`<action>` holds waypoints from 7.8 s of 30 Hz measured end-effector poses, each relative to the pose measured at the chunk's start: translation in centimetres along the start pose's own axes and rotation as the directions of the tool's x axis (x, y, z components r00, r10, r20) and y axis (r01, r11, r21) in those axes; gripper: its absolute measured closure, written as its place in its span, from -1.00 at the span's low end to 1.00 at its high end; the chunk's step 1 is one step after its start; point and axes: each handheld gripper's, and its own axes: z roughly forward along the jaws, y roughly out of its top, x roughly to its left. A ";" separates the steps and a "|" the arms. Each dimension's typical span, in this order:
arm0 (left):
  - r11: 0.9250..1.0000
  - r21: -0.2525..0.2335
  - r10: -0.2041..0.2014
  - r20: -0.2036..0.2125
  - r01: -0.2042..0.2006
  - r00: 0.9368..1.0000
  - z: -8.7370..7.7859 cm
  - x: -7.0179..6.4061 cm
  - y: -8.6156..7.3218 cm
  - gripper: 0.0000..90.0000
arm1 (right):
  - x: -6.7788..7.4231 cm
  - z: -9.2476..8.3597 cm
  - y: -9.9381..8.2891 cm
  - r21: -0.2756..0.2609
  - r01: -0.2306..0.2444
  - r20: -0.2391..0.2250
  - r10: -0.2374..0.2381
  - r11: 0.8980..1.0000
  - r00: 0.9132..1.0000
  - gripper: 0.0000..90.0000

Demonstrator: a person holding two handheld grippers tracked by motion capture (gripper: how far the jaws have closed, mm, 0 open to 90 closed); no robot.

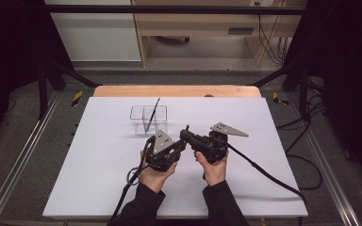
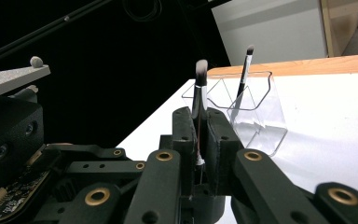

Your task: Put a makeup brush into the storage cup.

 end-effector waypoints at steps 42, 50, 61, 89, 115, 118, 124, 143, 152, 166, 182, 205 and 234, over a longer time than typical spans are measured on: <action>0.998 -0.045 -0.034 -0.057 0.031 0.998 -3.5 4.2 0.3 0.84 | -0.5 -3.0 1.0 0.115 0.262 0.164 -0.278 0.958 0.946 -0.70; 0.998 -0.054 -0.033 -0.067 0.029 0.997 -4.3 4.9 0.6 0.84 | -1.3 -4.3 0.7 0.128 0.279 0.208 -0.300 0.952 0.931 -0.86; 0.997 -0.069 -0.036 -0.090 0.030 0.995 -5.5 6.2 0.9 0.84 | -2.3 -5.8 -0.1 0.160 0.287 0.262 -0.321 0.944 0.910 -0.91; 0.999 -0.042 -0.012 -0.110 0.007 0.994 -5.0 9.4 2.6 0.84 | -3.9 -8.0 -1.3 0.192 0.277 0.316 -0.327 0.941 0.891 -0.92; 0.999 -0.042 0.012 -0.139 -0.018 0.990 -2.6 10.9 5.3 0.84 | -4.8 -9.2 -1.4 0.186 0.257 0.345 -0.308 0.948 0.887 -0.92; 0.999 -0.039 0.015 -0.140 -0.020 0.990 -2.3 11.2 5.5 0.84 | -5.0 -9.3 -1.4 0.181 0.250 0.348 -0.300 0.951 0.888 -0.92; 0.999 -0.038 0.018 -0.148 -0.024 0.989 -1.7 11.7 5.7 0.84 | -5.2 -9.4 -1.5 0.184 0.246 0.353 -0.297 0.952 0.887 -0.92; 0.999 -0.047 -0.002 -0.172 -0.006 0.985 0.4 13.7 6.9 0.84 | -5.4 -9.5 -1.5 0.182 0.244 0.356 -0.296 0.952 0.886 -0.93; 0.999 -0.042 -0.021 -0.188 0.014 0.982 2.0 14.6 6.7 0.84 | -5.4 -9.5 -1.4 0.177 0.241 0.354 -0.291 0.954 0.889 -0.93; 0.999 -0.036 -0.020 -0.202 0.013 0.979 3.6 15.6 6.3 0.84 | -5.4 -9.5 -1.5 0.177 0.240 0.355 -0.289 0.954 0.889 -0.93; 1.000 -0.011 -0.027 -0.227 0.025 0.973 5.3 17.0 5.3 0.84 | -5.6 -9.5 -1.5 0.179 0.237 0.352 -0.287 0.955 0.891 -0.93; 0.999 -0.003 -0.041 -0.227 0.042 0.973 5.3 17.3 2.9 0.84 | -5.6 -9.2 -1.7 0.185 0.235 0.347 -0.287 0.954 0.893 -0.93; 0.999 0.044 -0.019 -0.222 0.029 0.975 5.5 16.8 0.1 0.84 | -5.4 -9.0 -1.8 0.179 0.233 0.343 -0.282 0.956 0.896 -0.91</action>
